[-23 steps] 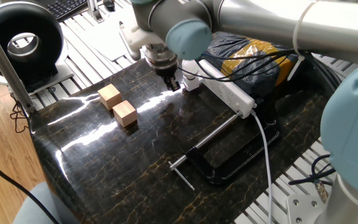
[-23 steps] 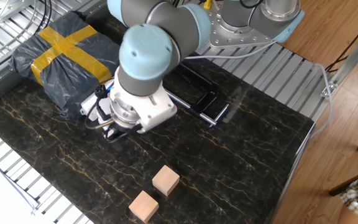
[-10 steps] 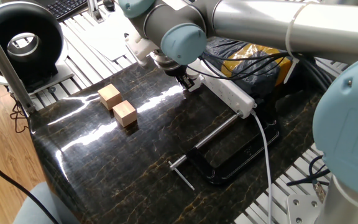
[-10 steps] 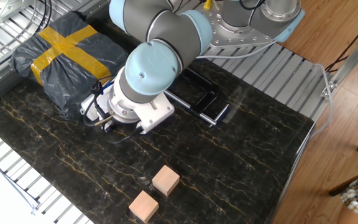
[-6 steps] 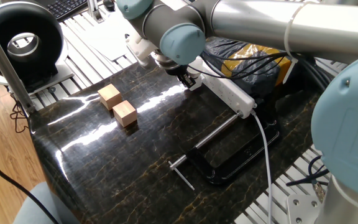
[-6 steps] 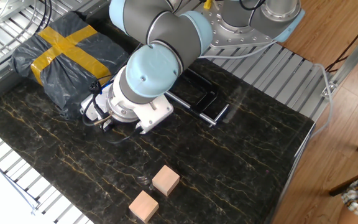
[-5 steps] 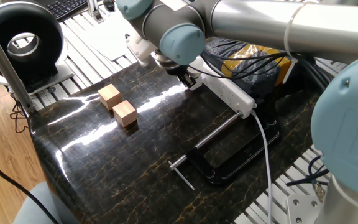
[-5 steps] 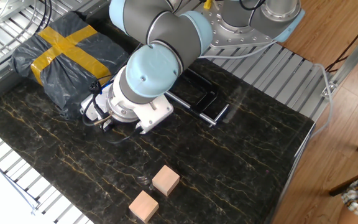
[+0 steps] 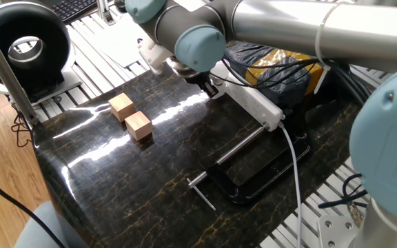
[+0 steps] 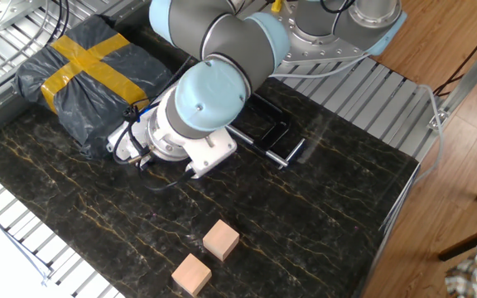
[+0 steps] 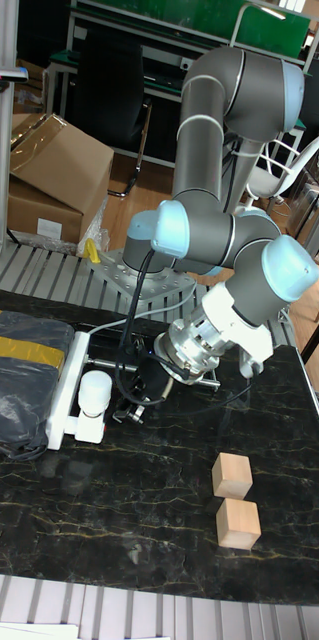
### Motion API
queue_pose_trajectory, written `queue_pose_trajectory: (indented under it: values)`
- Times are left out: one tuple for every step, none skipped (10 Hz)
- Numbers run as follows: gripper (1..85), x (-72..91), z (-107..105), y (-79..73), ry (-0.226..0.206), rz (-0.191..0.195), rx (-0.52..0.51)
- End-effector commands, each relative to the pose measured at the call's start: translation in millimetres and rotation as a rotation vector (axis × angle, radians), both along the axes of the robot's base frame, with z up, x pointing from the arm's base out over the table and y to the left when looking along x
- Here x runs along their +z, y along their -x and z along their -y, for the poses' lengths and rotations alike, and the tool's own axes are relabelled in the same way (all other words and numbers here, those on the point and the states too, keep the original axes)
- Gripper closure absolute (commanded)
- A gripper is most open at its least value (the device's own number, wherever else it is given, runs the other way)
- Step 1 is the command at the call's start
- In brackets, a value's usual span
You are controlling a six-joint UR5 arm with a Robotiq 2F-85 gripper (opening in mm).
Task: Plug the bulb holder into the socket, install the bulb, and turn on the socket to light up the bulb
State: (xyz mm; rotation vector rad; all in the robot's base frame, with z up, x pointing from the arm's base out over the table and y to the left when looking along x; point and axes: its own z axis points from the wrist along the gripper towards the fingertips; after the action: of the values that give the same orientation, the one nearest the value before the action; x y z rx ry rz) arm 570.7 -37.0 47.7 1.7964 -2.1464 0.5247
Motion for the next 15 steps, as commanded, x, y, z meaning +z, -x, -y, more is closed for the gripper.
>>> queue_pose_trajectory:
  values:
    - [84.3, -4.7, -18, -8.5, -0.087, 0.052, -0.028]
    - [84.3, -1.6, -21, -4.5, -0.096, 0.047, -0.042]
    - [84.3, 0.8, -26, 0.3, -0.115, 0.033, -0.054]
    - [84.3, 2.6, -32, 3.1, -0.138, 0.026, -0.062]
    - [84.3, 5.6, -35, 6.4, -0.149, 0.017, -0.066]
    - [84.3, 9.7, -40, 11.8, -0.165, 0.003, -0.071]
    - [84.3, 17.5, -48, 23.0, -0.184, -0.016, -0.09]
    - [84.3, 26.1, -56, 37.0, -0.202, -0.029, -0.131]
    - [84.3, 36.6, -59, 49.7, -0.207, -0.037, -0.157]
    - [84.3, 47.8, -61, 63.3, -0.219, -0.046, -0.179]
    - [84.3, 59.4, -59, 77.6, -0.225, -0.041, -0.199]
    - [84.3, 65.3, -54, 93.0, -0.232, -0.038, -0.208]
    - [84.3, 66.1, -49, 110.2, -0.238, -0.041, -0.211]
    - [84.3, 65.2, -43, 119.0, -0.233, -0.044, -0.201]
    - [84.3, 62.3, -44, 118.9, -0.247, -0.039, -0.197]
